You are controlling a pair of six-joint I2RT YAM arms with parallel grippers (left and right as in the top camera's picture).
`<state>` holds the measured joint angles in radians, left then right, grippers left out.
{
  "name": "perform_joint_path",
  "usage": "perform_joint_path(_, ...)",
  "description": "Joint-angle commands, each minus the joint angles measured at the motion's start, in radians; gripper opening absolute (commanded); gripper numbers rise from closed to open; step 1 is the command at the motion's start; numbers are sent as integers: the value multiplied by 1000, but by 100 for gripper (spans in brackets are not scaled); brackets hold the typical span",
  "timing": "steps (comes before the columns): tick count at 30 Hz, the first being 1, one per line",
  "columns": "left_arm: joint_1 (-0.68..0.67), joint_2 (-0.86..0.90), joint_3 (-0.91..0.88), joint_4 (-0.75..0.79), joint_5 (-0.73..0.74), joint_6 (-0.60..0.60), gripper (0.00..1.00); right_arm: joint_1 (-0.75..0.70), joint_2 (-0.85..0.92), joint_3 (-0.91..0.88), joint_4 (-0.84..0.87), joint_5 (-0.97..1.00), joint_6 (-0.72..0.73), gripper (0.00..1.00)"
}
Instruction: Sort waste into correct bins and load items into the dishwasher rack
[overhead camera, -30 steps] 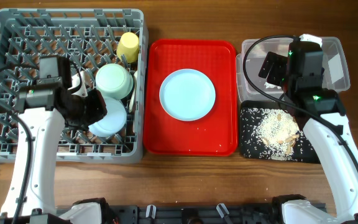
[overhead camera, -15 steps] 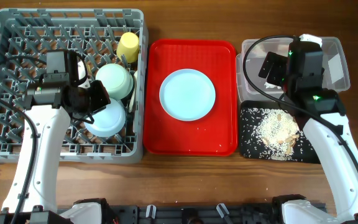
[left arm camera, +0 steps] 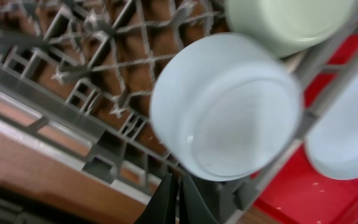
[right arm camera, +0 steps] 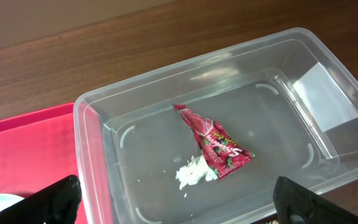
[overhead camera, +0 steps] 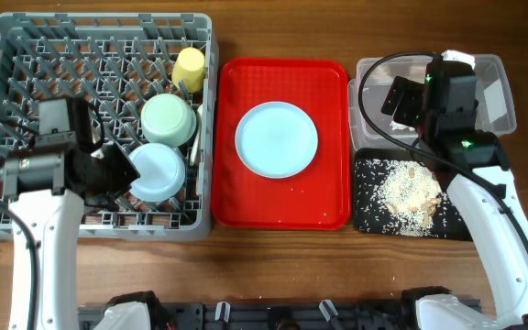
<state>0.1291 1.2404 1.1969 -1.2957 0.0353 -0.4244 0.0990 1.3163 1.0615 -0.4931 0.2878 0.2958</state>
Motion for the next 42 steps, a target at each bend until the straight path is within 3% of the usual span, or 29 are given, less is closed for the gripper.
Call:
perform_joint_path(1, -6, 50, -69, -18, -59, -34, 4, -5, 10, 12, 2, -9, -7, 100)
perform_joint_path(9, -16, 55, -175, 101, -43, -33, 5, -5, 10, 12, 2, -9, -8, 100)
perform_joint_path(17, -16, 55, -189, 248, 87, -32, 7, -5, 10, 12, 2, -9, -8, 100)
perform_joint_path(33, -21, 113, -148, 315, 35, -33, 9, -5, 10, 12, 2, -9, -7, 100)
perform_joint_path(37, -95, 181, -148, 449, 160, -33, 10, -5, 10, 12, 2, -9, -8, 100)
perform_joint_path(42, -216, 276, -149, 524, 177, -34, 11, -5, 10, 12, 2, -9, -7, 100)
